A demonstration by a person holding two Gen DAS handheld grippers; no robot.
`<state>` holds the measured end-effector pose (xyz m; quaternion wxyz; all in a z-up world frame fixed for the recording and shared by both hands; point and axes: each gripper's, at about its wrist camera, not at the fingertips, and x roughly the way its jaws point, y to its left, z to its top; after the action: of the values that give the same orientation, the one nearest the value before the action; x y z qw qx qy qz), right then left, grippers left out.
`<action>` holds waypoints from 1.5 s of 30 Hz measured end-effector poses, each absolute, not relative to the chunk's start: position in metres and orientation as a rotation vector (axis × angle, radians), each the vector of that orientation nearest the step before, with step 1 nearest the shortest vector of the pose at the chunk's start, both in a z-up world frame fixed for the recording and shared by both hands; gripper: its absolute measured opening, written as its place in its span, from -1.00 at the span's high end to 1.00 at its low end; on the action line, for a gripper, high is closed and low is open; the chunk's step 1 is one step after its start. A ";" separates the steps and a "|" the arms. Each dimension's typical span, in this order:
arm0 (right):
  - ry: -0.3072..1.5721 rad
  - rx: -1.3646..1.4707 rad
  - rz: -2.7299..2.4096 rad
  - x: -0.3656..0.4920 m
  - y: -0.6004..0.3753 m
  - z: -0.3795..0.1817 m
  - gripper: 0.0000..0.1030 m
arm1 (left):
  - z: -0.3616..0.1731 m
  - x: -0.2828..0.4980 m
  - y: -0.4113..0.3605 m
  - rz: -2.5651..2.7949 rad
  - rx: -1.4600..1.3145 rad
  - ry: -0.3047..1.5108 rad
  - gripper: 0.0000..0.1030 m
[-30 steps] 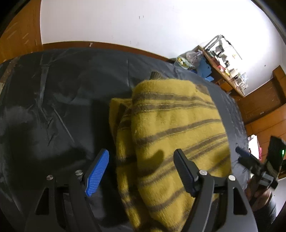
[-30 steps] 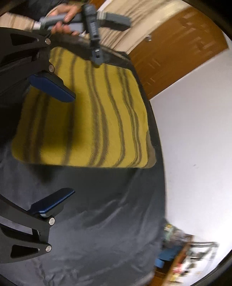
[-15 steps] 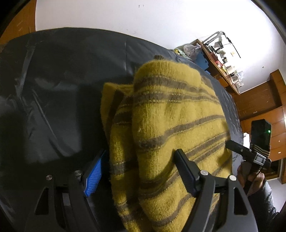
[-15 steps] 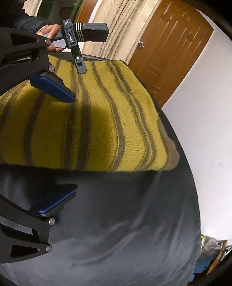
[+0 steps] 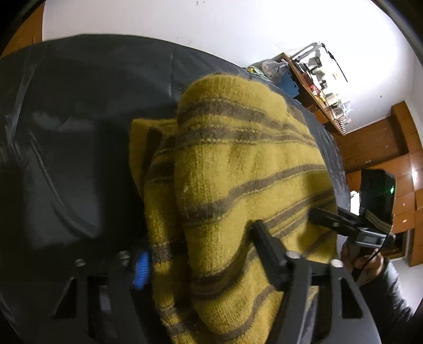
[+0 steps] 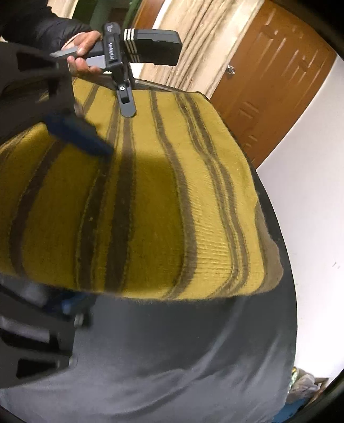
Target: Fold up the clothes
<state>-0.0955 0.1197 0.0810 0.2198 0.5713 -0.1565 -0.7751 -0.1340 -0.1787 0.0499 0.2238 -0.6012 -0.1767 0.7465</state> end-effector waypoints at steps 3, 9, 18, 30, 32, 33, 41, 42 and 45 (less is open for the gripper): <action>-0.482 1.548 -2.189 -0.089 0.123 0.083 -0.17 | 0.052 -0.131 -0.175 2.082 -1.666 -0.475 -0.12; -0.475 1.503 -2.291 -0.070 0.119 0.100 0.11 | 0.069 -0.118 -0.155 2.154 -1.663 -0.419 0.09; -0.443 1.465 -2.361 -0.022 0.172 0.127 0.18 | 0.078 -0.079 -0.073 2.088 -1.688 -0.389 0.15; -0.593 1.505 -2.582 0.083 0.380 0.134 0.18 | 0.088 -0.044 0.171 1.933 -1.647 -0.246 0.19; -0.620 1.510 -2.615 0.095 0.411 0.136 0.18 | 0.088 -0.039 0.204 1.914 -1.640 -0.227 0.19; -0.633 1.512 -2.627 0.098 0.422 0.135 0.18 | 0.088 -0.037 0.221 1.905 -1.637 -0.217 0.19; -0.724 1.544 -2.681 0.117 0.513 0.124 0.18 | 0.083 -0.025 0.300 1.886 -1.633 -0.156 0.16; -0.729 1.547 -2.675 0.119 0.518 0.121 0.17 | 0.082 -0.025 0.305 1.897 -1.637 -0.144 0.13; -0.722 1.557 -2.653 0.121 0.529 0.113 0.12 | 0.081 -0.019 0.312 1.955 -1.645 -0.073 -0.21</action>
<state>0.1213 0.5288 0.1128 -0.0090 0.4928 -0.2286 -0.8395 -0.0191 0.3121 0.0808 0.2883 -0.6163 -0.0273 0.7324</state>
